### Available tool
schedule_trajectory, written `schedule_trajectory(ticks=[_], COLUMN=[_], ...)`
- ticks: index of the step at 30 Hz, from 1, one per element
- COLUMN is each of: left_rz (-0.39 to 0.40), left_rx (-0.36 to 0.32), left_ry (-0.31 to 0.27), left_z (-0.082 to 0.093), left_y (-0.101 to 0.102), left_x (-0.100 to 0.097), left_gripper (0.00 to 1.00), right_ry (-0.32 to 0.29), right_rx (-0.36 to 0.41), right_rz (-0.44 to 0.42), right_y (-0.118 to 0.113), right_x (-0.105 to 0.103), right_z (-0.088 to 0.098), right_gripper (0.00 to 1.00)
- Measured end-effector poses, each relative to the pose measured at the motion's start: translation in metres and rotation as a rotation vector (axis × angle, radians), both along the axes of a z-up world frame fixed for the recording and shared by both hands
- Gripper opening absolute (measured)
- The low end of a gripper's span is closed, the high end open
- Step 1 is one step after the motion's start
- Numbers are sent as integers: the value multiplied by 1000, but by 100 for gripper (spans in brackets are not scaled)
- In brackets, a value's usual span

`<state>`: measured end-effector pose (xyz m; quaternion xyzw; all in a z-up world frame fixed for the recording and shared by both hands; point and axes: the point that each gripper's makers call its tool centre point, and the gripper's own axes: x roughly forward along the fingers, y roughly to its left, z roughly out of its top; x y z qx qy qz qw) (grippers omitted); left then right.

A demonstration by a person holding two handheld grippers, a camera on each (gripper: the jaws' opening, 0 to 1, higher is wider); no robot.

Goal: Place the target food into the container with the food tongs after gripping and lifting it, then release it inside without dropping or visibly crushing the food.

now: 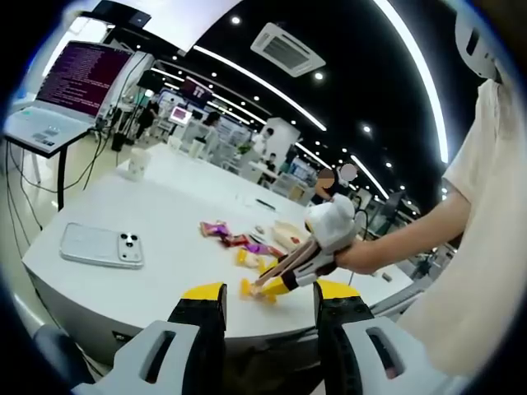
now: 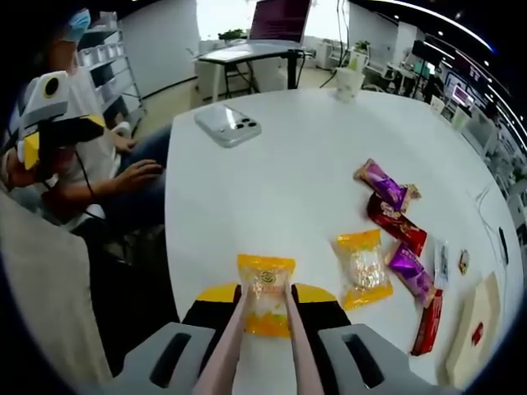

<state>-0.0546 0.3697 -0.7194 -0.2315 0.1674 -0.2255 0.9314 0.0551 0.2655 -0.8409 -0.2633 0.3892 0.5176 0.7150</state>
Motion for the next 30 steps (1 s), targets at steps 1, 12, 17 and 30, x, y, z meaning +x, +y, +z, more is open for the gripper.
schedule_trajectory(ticks=[1, 12, 17, 30], left_rz=[-1, 13, 13, -15], left_rx=[0, 8, 13, 15], left_ry=[0, -4, -2, -15], left_z=[0, 3, 2, 6], left_y=[0, 6, 9, 2], left_x=[0, -2, -3, 4], left_gripper=[41, 41, 41, 41], right_ry=[0, 3, -3, -37], right_rx=[0, 16, 35, 104], right_rz=[-1, -33, -51, -123], right_y=[0, -2, -3, -9], right_x=[0, 4, 7, 22], right_z=[0, 2, 9, 36], right_gripper=[22, 21, 21, 20])
